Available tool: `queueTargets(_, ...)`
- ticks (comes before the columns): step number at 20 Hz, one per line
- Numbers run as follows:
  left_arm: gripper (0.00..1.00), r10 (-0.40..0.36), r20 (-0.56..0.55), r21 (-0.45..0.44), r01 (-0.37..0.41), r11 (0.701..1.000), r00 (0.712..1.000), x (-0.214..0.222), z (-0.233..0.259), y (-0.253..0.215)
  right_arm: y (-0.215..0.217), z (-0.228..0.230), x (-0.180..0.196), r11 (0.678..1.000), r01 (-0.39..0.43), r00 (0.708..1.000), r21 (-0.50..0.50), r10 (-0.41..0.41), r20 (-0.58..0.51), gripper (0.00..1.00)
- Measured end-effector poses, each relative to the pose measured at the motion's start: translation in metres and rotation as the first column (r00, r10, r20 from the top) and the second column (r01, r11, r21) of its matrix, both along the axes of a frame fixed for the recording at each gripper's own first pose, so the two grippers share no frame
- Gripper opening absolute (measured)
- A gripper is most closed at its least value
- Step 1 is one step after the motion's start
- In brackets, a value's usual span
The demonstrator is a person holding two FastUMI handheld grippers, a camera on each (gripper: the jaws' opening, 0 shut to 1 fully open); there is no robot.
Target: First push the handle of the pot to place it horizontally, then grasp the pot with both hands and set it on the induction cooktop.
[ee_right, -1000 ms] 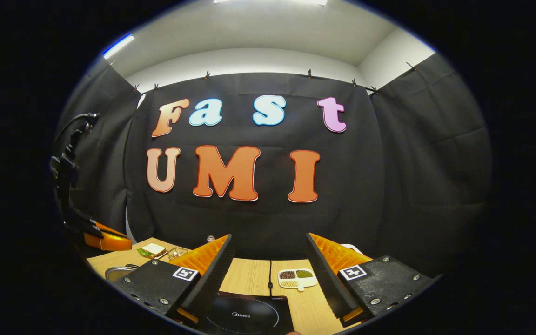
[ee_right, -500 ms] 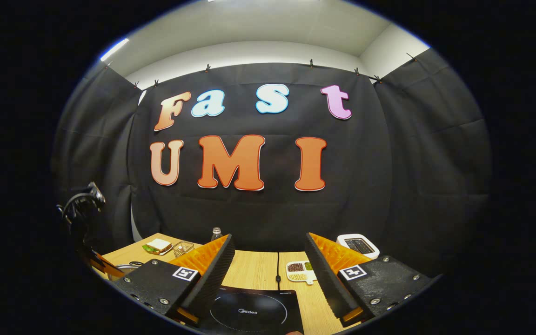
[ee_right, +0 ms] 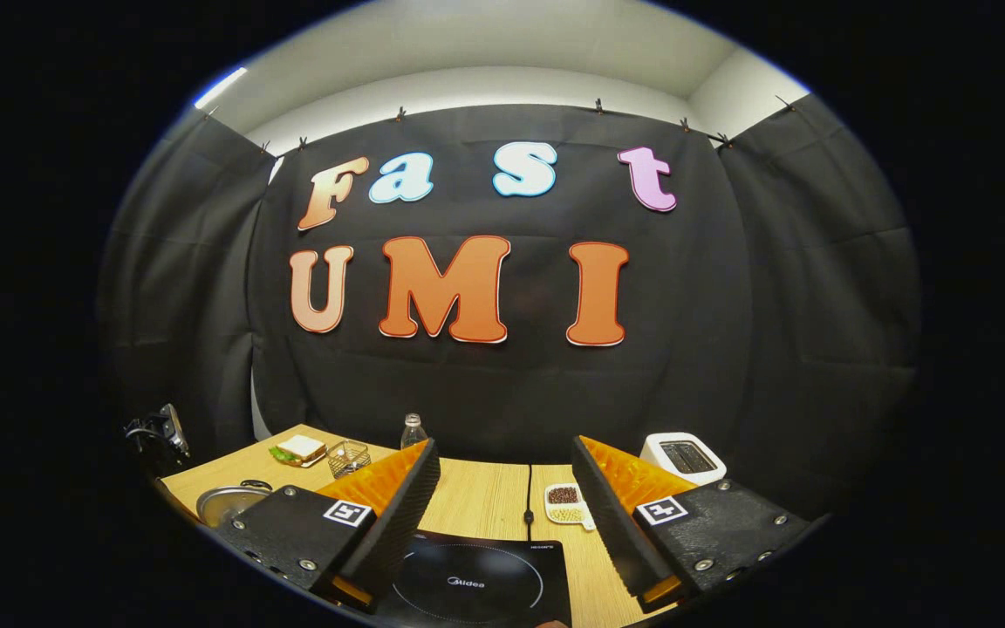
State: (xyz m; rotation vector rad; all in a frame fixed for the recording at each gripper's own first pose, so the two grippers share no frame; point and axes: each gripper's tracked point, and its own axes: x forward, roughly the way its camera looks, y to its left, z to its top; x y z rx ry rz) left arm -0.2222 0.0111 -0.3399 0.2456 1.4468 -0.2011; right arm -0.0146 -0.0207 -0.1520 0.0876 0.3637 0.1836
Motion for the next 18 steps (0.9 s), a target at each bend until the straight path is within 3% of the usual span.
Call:
queueTargets(8,0.04,-0.077,-0.120,0.048,0.083,0.995,0.990,-0.032,-0.033,0.014,-0.014,-0.009,0.000,1.000,0.002,1.000,-0.014,-0.003,-0.012,0.95)
queueTargets(18,0.02,-0.138,-0.168,0.059,0.150,0.987,0.976,-0.037,-0.076,-0.025,-0.060,-0.023,-0.016,0.998,0.042,0.998,-0.047,-0.044,-0.038,0.94)
